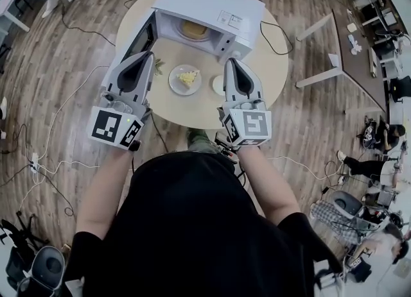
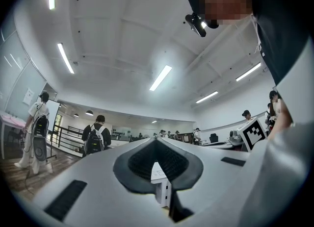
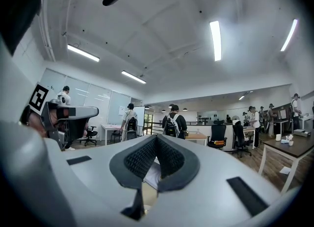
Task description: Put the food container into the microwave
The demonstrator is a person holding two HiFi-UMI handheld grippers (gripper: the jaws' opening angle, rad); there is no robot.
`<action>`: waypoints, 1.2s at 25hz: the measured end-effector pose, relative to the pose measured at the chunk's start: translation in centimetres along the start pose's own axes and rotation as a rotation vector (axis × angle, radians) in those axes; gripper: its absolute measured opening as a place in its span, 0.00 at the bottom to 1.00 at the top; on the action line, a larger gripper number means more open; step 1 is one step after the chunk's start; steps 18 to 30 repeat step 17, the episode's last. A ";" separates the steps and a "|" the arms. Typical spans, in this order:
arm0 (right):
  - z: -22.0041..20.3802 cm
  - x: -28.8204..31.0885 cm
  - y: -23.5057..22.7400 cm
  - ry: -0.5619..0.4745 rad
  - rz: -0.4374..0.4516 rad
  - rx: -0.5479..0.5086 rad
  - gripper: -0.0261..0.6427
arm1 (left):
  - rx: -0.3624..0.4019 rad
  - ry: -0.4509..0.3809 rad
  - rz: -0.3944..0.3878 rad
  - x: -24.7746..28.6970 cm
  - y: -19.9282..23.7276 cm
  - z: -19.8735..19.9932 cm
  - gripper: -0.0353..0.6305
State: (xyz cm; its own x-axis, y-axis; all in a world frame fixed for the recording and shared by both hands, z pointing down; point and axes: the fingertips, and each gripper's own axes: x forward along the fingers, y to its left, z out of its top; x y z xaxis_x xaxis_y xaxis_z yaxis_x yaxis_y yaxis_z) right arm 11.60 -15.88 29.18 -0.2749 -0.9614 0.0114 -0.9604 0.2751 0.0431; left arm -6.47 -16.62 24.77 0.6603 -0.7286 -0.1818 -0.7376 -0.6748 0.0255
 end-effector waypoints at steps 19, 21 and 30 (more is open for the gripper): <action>1.5 0.1 0.0 -0.080 0.055 0.003 0.06 | -0.007 -0.008 0.005 0.5 0.2 0.1 0.08; 1.5 0.1 0.0 -0.080 0.055 0.003 0.06 | -0.007 -0.008 0.005 0.5 0.2 0.1 0.08; 1.5 0.1 0.0 -0.080 0.055 0.003 0.06 | -0.007 -0.008 0.005 0.5 0.2 0.1 0.08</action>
